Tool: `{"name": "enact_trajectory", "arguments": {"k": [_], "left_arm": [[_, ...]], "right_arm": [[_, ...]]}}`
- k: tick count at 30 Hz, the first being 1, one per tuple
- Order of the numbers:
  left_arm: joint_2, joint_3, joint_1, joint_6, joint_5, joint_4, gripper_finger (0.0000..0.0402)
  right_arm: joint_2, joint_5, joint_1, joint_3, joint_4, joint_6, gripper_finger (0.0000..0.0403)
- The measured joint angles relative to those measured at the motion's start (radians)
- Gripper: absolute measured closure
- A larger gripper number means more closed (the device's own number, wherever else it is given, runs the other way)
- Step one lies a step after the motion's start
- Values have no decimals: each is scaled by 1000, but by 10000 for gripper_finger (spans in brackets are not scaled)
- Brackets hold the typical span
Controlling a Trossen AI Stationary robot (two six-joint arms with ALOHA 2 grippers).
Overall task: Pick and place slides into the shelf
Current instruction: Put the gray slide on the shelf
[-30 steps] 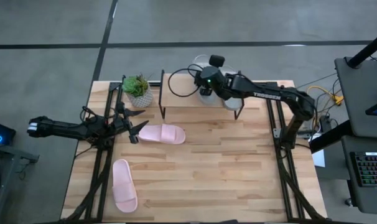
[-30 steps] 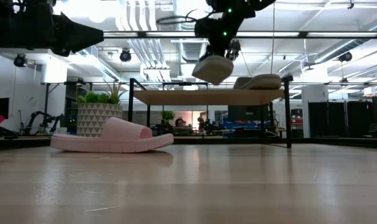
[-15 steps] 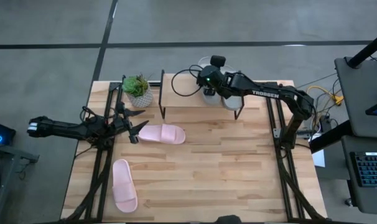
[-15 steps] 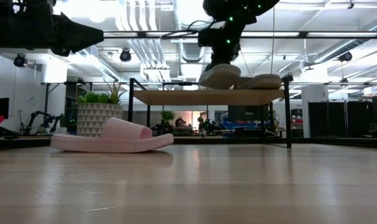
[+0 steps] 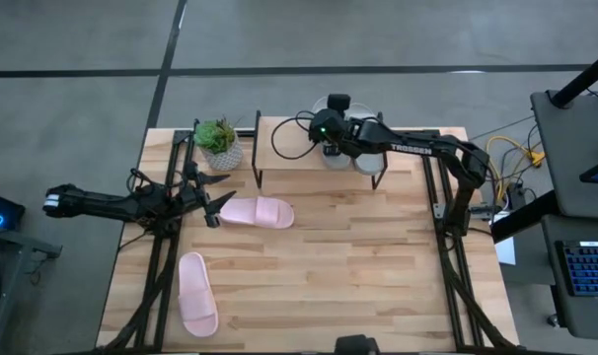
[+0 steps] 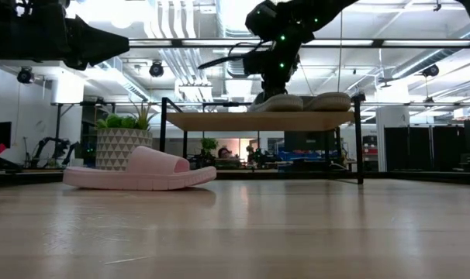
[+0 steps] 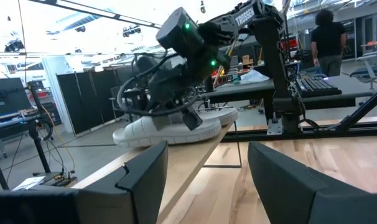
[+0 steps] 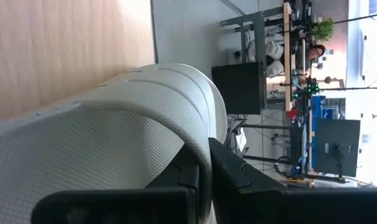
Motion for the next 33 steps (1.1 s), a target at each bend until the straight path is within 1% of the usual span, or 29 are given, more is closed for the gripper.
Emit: {"name": "enact_trajectory", "arguments": {"k": [23,26,33], "left_arm": [[0,0,0,0,0,0,194],[0,0,0,0,0,0,194],[0,0,0,0,0,0,194]], "right_arm": [[3,3,-3,0,-23,12,394],[3,3,-3,0,-24,14,385],[3,3,-3,0,-30,17,351]]}}
